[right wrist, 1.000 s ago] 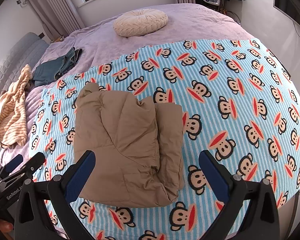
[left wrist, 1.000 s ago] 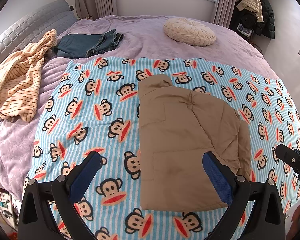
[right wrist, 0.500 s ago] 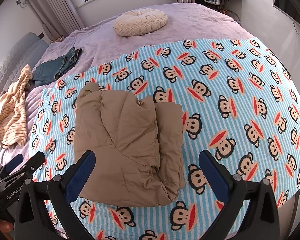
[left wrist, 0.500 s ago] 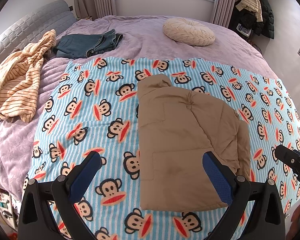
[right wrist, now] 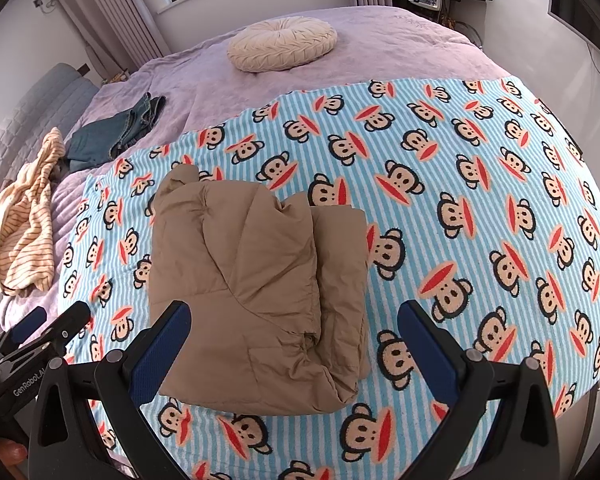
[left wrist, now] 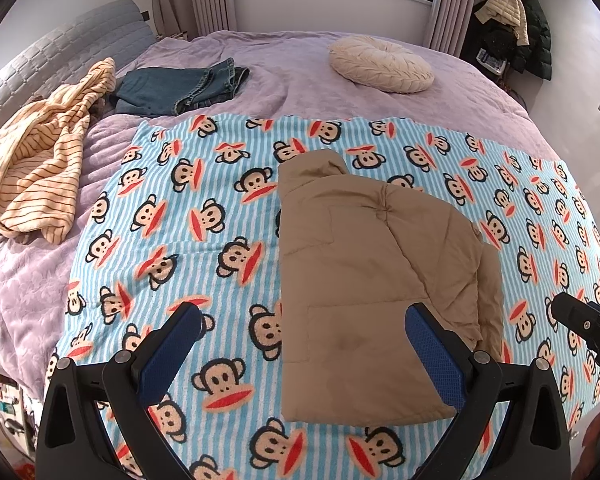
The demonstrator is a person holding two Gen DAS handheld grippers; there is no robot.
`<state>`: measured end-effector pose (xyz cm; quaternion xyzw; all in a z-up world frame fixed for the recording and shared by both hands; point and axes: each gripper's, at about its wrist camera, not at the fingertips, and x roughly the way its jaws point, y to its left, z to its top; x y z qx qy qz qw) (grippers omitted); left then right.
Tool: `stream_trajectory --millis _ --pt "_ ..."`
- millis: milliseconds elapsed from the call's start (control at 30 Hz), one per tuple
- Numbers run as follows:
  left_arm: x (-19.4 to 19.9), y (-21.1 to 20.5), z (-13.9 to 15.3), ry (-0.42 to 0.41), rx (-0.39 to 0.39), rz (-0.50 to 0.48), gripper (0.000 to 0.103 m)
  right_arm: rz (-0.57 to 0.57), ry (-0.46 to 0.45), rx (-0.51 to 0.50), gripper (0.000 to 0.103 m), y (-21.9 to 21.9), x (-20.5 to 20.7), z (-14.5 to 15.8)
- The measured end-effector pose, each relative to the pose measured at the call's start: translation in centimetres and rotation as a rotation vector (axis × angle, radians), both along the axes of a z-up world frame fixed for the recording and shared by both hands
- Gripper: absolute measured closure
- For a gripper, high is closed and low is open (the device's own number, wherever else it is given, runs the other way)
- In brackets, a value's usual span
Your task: Fold large clothes
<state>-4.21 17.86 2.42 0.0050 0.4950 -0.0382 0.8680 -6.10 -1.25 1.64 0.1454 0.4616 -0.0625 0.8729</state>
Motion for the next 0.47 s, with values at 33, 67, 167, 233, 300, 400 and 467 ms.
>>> stream_trajectory --millis 33,67,167,233,300,400,467 --pt "-0.09 0.04 -0.04 0.0 0.0 0.004 0.001 0.0 0.0 0.0 0.0 0.0 0.02 -0.01" --pt "0.14 0.18 -0.12 0.002 -0.001 0.001 0.001 0.0 0.0 0.0 0.0 0.01 0.02 -0.01" --pt "0.4 0.33 -0.18 0.0 0.0 -0.001 0.001 0.003 0.003 0.001 0.0 0.36 -0.15 -0.07" --pt "0.37 0.26 -0.02 -0.01 0.005 -0.008 0.001 0.004 0.004 0.002 0.0 0.63 -0.11 -0.13" --pt "0.52 0.18 0.13 -0.015 0.006 -0.018 0.001 0.004 0.005 0.002 0.0 0.74 -0.06 -0.16" --pt "0.58 0.14 0.15 -0.012 0.001 -0.026 0.001 0.003 0.005 0.002 0.0 0.66 -0.01 -0.16" --pt "0.75 0.09 0.11 -0.005 0.0 -0.029 0.001 0.002 0.005 0.002 0.0 0.72 -0.04 -0.18"
